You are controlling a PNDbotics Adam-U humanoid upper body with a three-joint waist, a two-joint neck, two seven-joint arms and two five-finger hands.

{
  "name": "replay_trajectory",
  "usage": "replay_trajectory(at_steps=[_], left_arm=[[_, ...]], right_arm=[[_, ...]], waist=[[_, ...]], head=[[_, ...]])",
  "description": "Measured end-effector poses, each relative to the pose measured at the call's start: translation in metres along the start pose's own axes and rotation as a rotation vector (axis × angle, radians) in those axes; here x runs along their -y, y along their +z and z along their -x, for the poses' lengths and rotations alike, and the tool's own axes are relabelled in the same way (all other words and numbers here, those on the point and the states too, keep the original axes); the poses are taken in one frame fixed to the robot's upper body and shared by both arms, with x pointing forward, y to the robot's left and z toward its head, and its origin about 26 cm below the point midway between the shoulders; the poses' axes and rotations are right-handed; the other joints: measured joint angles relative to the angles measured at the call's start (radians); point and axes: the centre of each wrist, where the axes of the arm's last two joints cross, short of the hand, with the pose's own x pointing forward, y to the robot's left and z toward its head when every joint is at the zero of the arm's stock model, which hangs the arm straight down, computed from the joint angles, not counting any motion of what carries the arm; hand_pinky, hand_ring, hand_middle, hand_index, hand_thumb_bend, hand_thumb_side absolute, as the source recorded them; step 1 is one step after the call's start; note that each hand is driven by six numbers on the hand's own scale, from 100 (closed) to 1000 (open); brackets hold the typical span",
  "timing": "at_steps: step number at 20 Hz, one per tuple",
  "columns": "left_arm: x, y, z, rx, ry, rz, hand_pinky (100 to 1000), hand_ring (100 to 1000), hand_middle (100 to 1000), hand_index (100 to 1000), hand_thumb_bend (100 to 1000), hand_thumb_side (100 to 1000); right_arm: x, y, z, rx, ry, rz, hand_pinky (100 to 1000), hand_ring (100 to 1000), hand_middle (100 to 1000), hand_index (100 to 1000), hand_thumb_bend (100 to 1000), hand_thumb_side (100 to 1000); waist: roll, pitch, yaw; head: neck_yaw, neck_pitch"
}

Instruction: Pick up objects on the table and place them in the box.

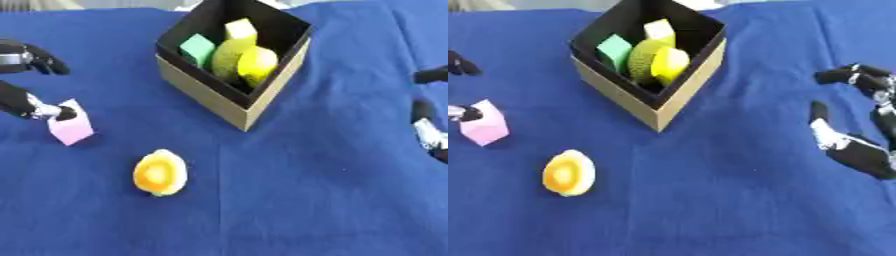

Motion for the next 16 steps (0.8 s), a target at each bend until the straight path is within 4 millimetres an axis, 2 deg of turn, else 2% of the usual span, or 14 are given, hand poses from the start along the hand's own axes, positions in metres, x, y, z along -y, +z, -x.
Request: replay_trajectory(at_steps=[2, 5, 12, 16], left_arm=[[0.004, -0.002, 0.004, -0.009, 0.018, 0.019, 923, 886, 819, 893, 467, 435], [0.009, -0.003, 0.006, -0.017, 0.042, 0.032, 922, 886, 822, 894, 465, 415], [0.018, -0.012, 0.011, -0.050, 0.103, 0.037, 906, 872, 812, 899, 458, 453], [0.026, -0.021, 0.015, -0.074, 0.127, 0.040, 901, 867, 807, 893, 456, 441]], right_arm=[[0.000, -0.001, 0.000, -0.014, -0.023, 0.029, 825, 745, 660, 787, 100, 578], [-0.001, -0.001, 0.000, -0.033, -0.045, 0.061, 825, 743, 658, 785, 100, 591], [-0.003, -0.001, 0.000, -0.069, -0.082, 0.115, 823, 737, 650, 781, 100, 608], [-0.004, 0.000, 0.000, -0.082, -0.097, 0.136, 823, 735, 647, 778, 100, 613]], waist=[[0.002, 0.002, 0.000], [0.004, 0.002, 0.000], [0.002, 0.002, -0.005], [-0.003, 0.002, -0.010]], head=[[0.000, 0.000], [0.000, 0.000], [0.001, 0.000], [0.004, -0.001]])
